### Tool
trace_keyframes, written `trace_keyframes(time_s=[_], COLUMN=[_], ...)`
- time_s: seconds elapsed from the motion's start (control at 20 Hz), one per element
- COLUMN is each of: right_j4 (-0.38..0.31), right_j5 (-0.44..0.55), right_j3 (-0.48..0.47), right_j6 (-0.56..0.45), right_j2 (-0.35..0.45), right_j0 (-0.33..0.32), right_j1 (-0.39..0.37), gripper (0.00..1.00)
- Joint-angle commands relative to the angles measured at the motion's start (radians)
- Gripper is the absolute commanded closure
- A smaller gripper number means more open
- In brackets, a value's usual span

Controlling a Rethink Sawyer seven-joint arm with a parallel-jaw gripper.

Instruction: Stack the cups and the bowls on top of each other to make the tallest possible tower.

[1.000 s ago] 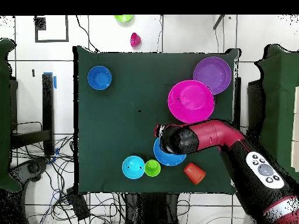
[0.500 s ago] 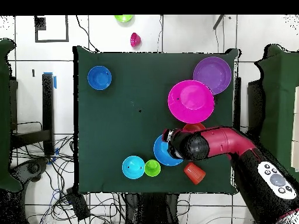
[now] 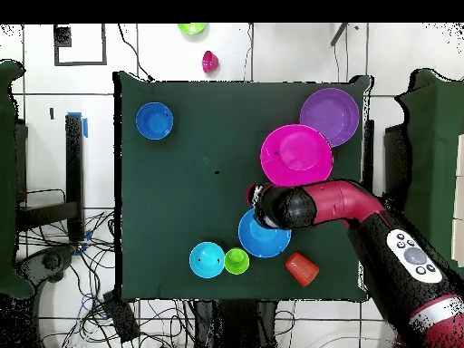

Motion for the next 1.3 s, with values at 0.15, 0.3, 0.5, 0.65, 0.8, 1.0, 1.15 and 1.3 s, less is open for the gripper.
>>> trace_keyframes(time_s=[0.15,0.3,0.5,0.65,0.8,1.0,1.15,1.3], right_j4=[-0.023,-0.010,0.008,0.004,0.007,0.012,0.015,0.008], right_j5=[0.112,0.087,0.076,0.067,0.063,0.051,0.033,0.060], right_j3=[-0.139,-0.112,-0.086,-0.077,-0.067,-0.043,-0.019,-0.088], right_j6=[-0.269,-0.237,-0.209,-0.200,-0.189,-0.179,-0.171,-0.255], right_j2=[-0.006,-0.005,-0.002,-0.004,-0.004,-0.004,-0.006,0.007], right_j0=[0.023,0.007,-0.007,-0.007,-0.008,-0.018,-0.038,-0.055], right_j1=[0.109,0.107,0.108,0.104,0.097,0.085,0.088,0.161], gripper=[0.00,0.00,0.00,0.00,0.00,0.00,0.00,0.00])
